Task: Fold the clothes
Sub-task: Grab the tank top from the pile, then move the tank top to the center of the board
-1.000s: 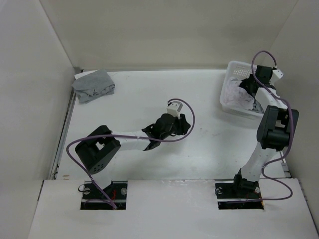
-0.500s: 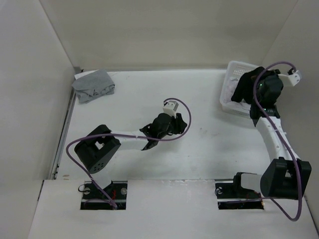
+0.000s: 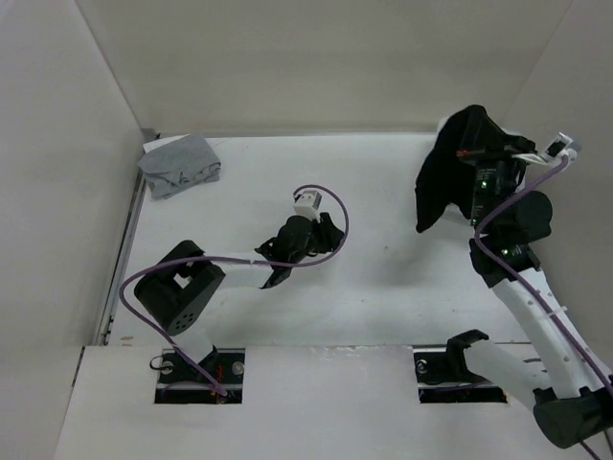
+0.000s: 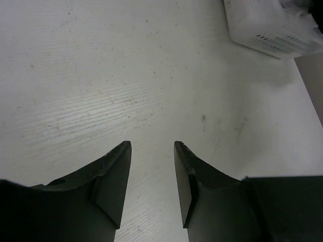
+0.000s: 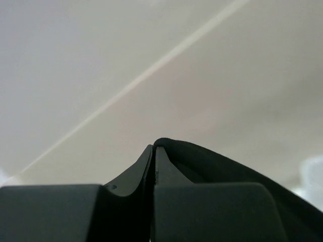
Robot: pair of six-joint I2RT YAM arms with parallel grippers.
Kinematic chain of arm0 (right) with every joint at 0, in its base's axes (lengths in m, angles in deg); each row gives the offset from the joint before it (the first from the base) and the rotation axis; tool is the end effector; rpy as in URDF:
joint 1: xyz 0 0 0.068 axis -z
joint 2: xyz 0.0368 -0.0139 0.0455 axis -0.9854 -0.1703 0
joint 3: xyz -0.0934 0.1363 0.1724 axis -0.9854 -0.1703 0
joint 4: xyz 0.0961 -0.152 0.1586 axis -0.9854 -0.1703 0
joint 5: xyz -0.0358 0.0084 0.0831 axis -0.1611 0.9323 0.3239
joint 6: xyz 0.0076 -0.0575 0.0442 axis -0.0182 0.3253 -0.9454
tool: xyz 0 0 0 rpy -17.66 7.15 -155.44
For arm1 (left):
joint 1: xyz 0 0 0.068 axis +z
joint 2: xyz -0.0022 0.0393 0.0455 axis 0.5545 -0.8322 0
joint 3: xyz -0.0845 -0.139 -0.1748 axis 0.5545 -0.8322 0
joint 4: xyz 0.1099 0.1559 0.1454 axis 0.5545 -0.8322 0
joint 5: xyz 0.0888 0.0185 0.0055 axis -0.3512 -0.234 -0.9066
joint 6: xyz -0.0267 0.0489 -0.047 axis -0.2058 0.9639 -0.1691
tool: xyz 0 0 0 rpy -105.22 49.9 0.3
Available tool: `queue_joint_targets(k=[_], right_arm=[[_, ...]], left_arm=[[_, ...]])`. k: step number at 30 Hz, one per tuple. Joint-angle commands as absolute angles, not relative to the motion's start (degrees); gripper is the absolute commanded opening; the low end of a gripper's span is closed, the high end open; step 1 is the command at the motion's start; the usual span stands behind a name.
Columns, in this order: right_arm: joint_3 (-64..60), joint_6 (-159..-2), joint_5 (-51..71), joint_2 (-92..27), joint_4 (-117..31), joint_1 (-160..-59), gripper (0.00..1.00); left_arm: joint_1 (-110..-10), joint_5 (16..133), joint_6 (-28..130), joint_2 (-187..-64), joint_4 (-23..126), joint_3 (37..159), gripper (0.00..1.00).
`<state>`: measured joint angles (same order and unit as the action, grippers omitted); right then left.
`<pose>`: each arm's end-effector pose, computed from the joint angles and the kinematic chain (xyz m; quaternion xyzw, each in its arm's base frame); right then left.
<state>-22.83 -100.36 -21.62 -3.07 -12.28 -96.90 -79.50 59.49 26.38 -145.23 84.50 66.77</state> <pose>0.2049 0.0360 0.4341 0.2205 0.4502 0.2256 0.8353 0.2465 -0.2432 0.1524 0.0360 0.8122 -0.3422 0.4711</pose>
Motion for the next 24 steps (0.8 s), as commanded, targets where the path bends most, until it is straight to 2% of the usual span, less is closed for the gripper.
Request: queue_joint_targets(k=[1, 6, 12, 15, 18, 24], right_arm=[[-9.2, -87.85, -15.54, -5.1, -12.07, -108.59, 0.02], [1.8, -86.34, -8.94, -10.11, -18.06, -122.22, 0.03], [4.02, -91.42, -2.88, -14.16, -20.0, -130.77, 0.04], [1.21, -100.11, 5.2, -17.84, -17.2, -130.51, 0.05], [-5.28, -106.79, 6.72, -22.14, -10.97, -126.66, 0.09], [-6.01, -116.13, 10.22, -40.32, -12.95, -115.75, 0.1]], left_arm=[[-77.58, 58.65, 25.54, -138.46, 89.59, 65.29, 0.38], [-71.88, 53.91, 23.53, -128.02, 86.71, 61.69, 0.4], [-60.72, 53.37, 18.34, -114.56, 76.87, 58.96, 0.42], [-55.79, 53.64, 17.1, -108.23, 72.99, 57.91, 0.43], [-53.33, 52.94, 17.37, -104.53, 71.32, 56.59, 0.46], [-50.77, 52.49, 17.2, -106.18, 67.45, 55.27, 0.47]])
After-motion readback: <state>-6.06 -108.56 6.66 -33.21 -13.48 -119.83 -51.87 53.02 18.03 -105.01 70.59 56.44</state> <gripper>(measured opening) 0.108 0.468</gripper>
